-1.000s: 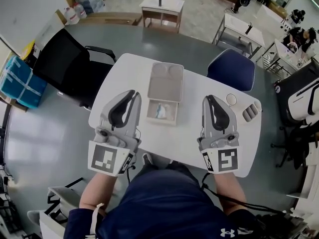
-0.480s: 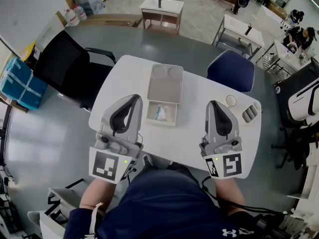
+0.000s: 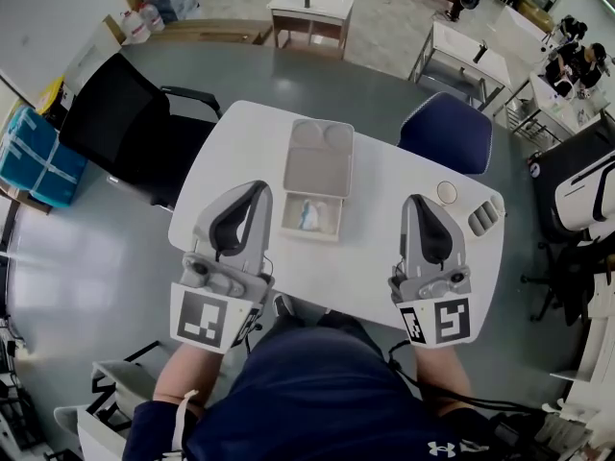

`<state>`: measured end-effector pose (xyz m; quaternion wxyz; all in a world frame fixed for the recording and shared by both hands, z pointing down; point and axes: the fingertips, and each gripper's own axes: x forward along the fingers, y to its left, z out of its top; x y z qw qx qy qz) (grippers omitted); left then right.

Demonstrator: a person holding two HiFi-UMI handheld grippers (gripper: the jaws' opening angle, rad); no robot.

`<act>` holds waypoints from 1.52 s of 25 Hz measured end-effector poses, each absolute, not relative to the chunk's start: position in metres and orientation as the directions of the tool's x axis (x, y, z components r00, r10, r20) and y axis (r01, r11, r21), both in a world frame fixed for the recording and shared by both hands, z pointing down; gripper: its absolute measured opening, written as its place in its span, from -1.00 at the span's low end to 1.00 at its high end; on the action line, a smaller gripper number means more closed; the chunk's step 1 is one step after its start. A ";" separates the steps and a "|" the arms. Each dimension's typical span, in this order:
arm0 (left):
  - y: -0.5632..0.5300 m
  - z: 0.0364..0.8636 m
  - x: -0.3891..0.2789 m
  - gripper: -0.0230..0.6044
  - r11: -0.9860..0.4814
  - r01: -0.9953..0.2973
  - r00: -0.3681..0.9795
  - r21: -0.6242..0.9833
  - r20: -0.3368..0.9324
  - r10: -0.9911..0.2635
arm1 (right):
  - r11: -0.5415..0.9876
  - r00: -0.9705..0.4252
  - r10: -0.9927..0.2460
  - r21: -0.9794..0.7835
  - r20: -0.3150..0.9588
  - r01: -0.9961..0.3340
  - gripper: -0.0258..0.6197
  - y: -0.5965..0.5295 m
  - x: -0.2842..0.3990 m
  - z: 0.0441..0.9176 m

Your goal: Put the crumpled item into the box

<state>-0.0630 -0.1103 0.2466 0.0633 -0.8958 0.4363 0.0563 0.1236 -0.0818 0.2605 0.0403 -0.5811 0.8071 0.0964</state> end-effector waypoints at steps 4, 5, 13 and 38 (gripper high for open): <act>-0.111 0.250 -0.062 -0.92 -0.615 -0.786 0.616 -0.063 -0.149 -0.773 | 0.304 -0.319 -0.932 0.107 -0.174 -0.947 -0.92 -0.083 0.125 0.262; -0.111 0.249 -0.062 -0.92 -0.615 -0.786 0.617 -0.063 -0.150 -0.773 | 0.304 -0.318 -0.932 0.105 -0.172 -0.947 -0.92 -0.083 0.125 0.263; -0.114 0.250 -0.064 -0.92 -0.612 -0.788 0.614 -0.066 -0.151 -0.775 | 0.310 -0.323 -0.931 0.102 -0.170 -0.945 -0.92 -0.087 0.121 0.264; -0.130 0.259 -0.062 -0.92 -0.615 -0.786 0.617 -0.062 -0.135 -0.775 | 0.327 -0.337 -0.929 0.090 -0.154 -0.941 -0.92 -0.100 0.117 0.271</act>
